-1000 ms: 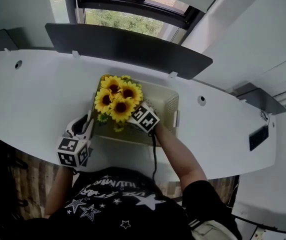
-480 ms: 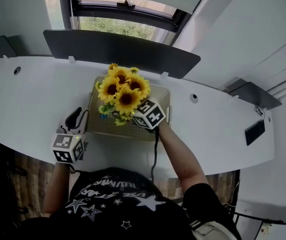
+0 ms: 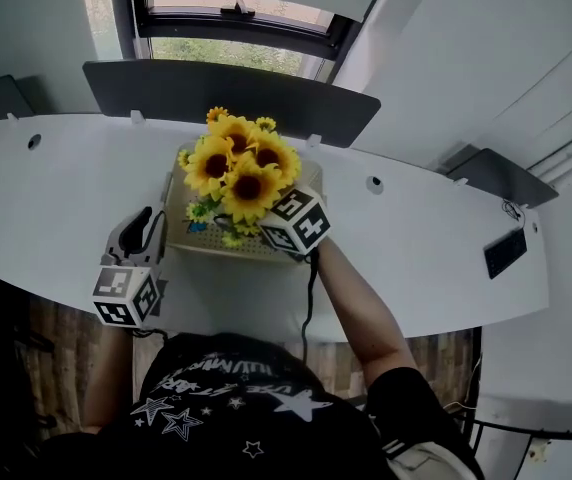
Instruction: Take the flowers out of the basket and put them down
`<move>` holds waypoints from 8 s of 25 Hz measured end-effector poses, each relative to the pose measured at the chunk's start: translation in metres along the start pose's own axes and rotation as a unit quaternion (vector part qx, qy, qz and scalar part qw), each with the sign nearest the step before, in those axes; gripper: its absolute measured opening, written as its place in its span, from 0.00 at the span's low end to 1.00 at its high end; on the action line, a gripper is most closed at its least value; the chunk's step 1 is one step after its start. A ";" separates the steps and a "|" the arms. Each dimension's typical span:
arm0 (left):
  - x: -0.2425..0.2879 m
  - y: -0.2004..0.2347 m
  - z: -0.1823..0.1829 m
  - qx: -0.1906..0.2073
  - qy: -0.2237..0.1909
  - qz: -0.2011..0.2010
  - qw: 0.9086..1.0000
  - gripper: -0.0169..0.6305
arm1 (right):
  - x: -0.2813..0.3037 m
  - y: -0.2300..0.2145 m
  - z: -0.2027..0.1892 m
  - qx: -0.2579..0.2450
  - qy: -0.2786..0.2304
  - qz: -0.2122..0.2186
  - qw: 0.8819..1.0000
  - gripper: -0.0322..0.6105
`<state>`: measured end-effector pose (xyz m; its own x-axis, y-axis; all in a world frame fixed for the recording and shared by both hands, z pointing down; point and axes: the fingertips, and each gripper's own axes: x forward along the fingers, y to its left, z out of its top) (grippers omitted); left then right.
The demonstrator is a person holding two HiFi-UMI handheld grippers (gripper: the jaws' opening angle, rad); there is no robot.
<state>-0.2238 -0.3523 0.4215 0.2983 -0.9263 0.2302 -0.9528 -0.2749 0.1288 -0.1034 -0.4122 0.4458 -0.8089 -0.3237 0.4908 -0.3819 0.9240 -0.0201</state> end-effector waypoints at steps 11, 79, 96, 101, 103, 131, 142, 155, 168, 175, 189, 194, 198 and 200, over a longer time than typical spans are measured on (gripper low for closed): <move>-0.042 -0.067 -0.010 0.006 -0.005 -0.001 1.000 0.16 | -0.062 0.051 -0.029 -0.008 -0.020 0.001 1.000 0.86; -0.023 -0.348 -0.126 0.031 0.066 -0.188 0.979 0.06 | -0.314 0.019 -0.294 0.134 0.000 -0.271 0.953 0.86; 0.019 -0.379 -0.160 0.018 0.110 -0.100 0.989 0.07 | -0.287 -0.022 -0.364 0.148 0.034 -0.182 0.972 0.86; 0.013 -0.383 -0.157 0.015 0.110 -0.078 0.991 0.07 | -0.275 -0.016 -0.358 0.141 0.034 -0.149 0.978 0.85; 0.009 -0.379 -0.159 0.013 0.111 -0.071 0.991 0.06 | -0.271 -0.015 -0.359 0.136 0.039 -0.145 0.979 0.86; -0.005 -0.371 -0.159 0.017 0.108 -0.095 0.989 0.07 | -0.285 -0.005 -0.384 0.125 0.082 -0.198 0.969 0.87; -0.023 -0.349 -0.145 0.027 0.095 -0.159 0.982 0.07 | -0.329 0.027 -0.391 0.195 0.065 -0.320 0.925 0.87; -0.079 -0.304 -0.135 0.009 0.065 -0.198 0.978 0.07 | -0.333 0.091 -0.331 0.179 0.010 -0.392 0.902 0.78; -0.126 -0.256 -0.133 0.011 0.055 -0.257 0.965 0.07 | -0.306 0.168 -0.277 0.202 -0.049 -0.456 0.866 0.41; -0.137 -0.258 -0.145 0.016 0.064 -0.284 0.957 0.07 | -0.305 0.197 -0.266 0.203 -0.053 -0.486 0.849 0.17; -0.186 -0.296 -0.147 0.016 0.063 -0.267 0.961 0.07 | -0.309 0.237 -0.256 0.195 -0.061 -0.425 0.882 0.05; -0.216 -0.309 -0.153 0.028 0.061 -0.253 0.965 0.07 | -0.319 0.267 -0.245 0.168 -0.070 -0.411 0.894 0.05; -0.244 -0.314 -0.159 0.026 0.055 -0.242 0.968 0.07 | -0.323 0.292 -0.246 0.160 -0.073 -0.398 0.901 0.05; -0.260 -0.316 -0.161 0.020 0.052 -0.236 0.970 0.07 | -0.325 0.308 -0.248 0.156 -0.070 -0.390 0.905 0.05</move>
<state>0.0089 0.0172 0.4764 0.7045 -0.6643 0.2500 -0.7091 -0.6741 0.2068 0.1527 0.0283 0.4963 -0.2801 -0.8952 0.3466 -0.9507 0.3088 0.0293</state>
